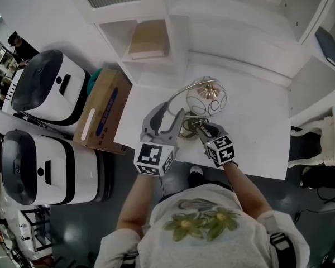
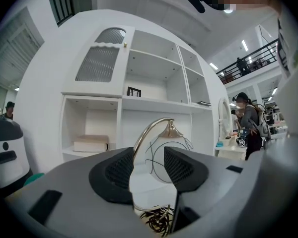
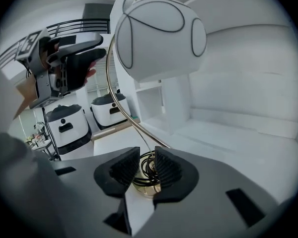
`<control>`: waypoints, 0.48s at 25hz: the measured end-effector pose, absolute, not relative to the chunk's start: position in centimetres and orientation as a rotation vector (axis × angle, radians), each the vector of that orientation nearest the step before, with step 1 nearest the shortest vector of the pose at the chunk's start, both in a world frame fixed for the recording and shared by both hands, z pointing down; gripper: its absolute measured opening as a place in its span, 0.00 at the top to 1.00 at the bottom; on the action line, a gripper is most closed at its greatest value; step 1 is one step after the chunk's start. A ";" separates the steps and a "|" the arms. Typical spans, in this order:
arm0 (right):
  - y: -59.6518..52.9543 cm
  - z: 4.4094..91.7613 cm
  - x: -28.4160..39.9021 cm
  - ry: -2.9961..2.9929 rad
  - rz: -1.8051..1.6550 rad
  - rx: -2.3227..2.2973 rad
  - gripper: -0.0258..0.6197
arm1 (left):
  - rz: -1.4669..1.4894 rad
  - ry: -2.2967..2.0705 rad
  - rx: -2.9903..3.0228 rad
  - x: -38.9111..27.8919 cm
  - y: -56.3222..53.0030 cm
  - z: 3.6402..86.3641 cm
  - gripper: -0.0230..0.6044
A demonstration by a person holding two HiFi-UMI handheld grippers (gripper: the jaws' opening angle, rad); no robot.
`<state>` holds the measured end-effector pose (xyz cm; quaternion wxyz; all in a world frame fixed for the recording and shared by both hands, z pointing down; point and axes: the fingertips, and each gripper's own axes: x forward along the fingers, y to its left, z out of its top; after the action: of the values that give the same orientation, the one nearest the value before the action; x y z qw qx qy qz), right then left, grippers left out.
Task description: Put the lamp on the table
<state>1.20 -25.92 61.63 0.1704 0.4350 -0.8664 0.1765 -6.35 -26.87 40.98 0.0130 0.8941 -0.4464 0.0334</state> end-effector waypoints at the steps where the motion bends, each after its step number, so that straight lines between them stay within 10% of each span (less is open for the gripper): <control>1: -25.7 61.3 1.1 -2.467 0.496 1.241 0.80 | 0.106 -1.384 2.785 -6.3 -26.5 41.1 0.66; 8: -23.8 58.0 0.1 -2.538 0.474 1.264 0.89 | 0.111 -1.357 2.801 -6.1 -24.0 41.1 0.69; 12: -22.4 55.9 -0.7 -2.589 0.461 1.260 0.91 | 0.093 -1.377 2.802 -6.5 -22.6 40.9 0.88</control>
<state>-0.73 -22.37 55.87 0.1125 0.4293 -0.8823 0.1570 -6.53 -22.61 40.95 0.0093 0.8970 -0.4409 0.0299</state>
